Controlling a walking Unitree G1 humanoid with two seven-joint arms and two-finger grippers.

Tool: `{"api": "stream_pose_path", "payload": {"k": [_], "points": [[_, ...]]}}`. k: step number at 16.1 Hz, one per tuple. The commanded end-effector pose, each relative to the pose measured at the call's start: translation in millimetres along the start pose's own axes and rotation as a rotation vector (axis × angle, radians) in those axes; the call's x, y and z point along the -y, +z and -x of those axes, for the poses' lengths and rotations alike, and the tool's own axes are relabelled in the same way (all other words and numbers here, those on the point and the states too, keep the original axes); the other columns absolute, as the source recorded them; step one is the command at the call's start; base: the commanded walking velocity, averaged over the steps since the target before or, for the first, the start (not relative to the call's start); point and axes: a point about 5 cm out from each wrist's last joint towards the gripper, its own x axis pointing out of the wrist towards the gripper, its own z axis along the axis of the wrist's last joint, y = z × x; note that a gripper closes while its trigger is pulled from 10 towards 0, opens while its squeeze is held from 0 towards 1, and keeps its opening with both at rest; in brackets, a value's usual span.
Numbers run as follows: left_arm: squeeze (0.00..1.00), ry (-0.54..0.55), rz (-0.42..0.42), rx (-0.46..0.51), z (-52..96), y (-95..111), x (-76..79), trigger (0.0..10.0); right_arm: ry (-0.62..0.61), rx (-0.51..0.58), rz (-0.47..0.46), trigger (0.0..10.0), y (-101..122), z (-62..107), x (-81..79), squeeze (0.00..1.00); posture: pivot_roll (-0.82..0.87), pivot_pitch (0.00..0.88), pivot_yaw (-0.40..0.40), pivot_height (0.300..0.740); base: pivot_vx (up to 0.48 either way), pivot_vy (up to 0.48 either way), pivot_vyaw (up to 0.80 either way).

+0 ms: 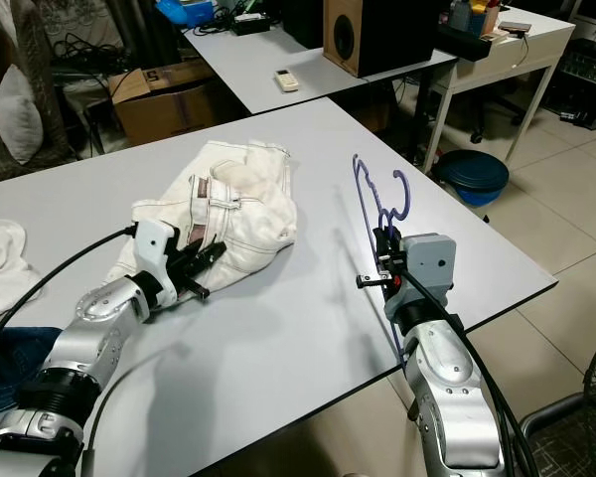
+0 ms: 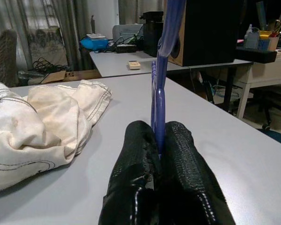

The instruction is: Hang hanger

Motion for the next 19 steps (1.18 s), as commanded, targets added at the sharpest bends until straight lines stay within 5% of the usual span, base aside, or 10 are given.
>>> {"api": "stream_pose_path", "payload": {"k": [1, 4, 5, 7, 8, 10, 11, 15, 18, 19], "points": [[0.00, 0.035, 0.013, 0.020, 0.6, 9, -10.9, 0.0, 0.005, -0.050, -0.006, 10.0, -11, -0.3, -2.7, 0.00, -0.16, 0.000, 0.123, 0.740, 0.000, 0.000, 0.00], [0.00, 0.137, -0.064, 0.027, -10.5, 38, -36.3, 0.0, 0.001, -0.037, 0.001, 10.0, -9, -4.9, -0.7, 0.00, -0.16, 0.000, 0.120, 0.740, 0.000, 0.000, 0.00], [0.00, 0.208, -0.104, 0.068, -14.8, 64, -50.7, 0.0, 0.000, -0.031, 0.004, 10.0, -7, -7.1, 0.2, 0.00, -0.16, 0.000, 0.121, 0.740, 0.000, 0.000, 0.00], [0.00, 0.303, -0.197, 0.287, -16.3, 146, -70.7, 0.0, -0.013, -0.011, 0.007, 10.0, -3, -8.2, 2.1, 0.00, -0.17, 0.000, 0.131, 0.740, 0.000, 0.000, 0.00], [0.00, 0.292, -0.209, 0.336, -16.3, 160, -69.7, 0.0, -0.017, -0.009, 0.007, 10.0, -2, -7.9, 2.6, 0.00, -0.17, 0.000, 0.131, 0.740, 0.000, 0.000, 0.00], [0.00, -0.073, -0.320, 0.508, -29.7, 194, -22.7, 0.0, -0.065, 0.002, 0.000, 10.0, -3, -4.9, 7.7, 0.00, -0.16, 0.000, 0.134, 0.740, 0.000, 0.000, 0.00], [0.00, -0.211, -0.379, 0.421, -39.8, 175, -1.3, 0.0, -0.068, 0.001, 0.000, 10.0, -3, -4.8, 8.1, 0.00, -0.17, 0.000, 0.139, 0.740, 0.000, 0.000, 0.00], [0.00, -0.270, -0.682, -0.024, -48.7, 71, 15.2, 0.0, -0.070, 0.000, 0.000, 10.0, -3, -4.5, 6.9, 0.00, -0.17, 0.000, 0.139, 0.740, 0.000, 0.000, 0.00], [0.00, -0.379, -0.630, -0.060, -44.1, 48, 31.0, 0.0, -0.065, -0.005, 0.002, 10.0, -5, -4.3, 5.8, 0.00, -0.17, 0.000, 0.143, 0.740, 0.000, 0.000, 0.00], [0.00, -0.397, -0.627, -0.064, -44.2, 46, 33.8, 10.0, -0.065, -0.005, 0.003, 10.0, -5, -4.4, 5.8, 0.00, -0.17, 0.000, 0.143, 0.740, 0.000, 0.000, 0.00]]}}
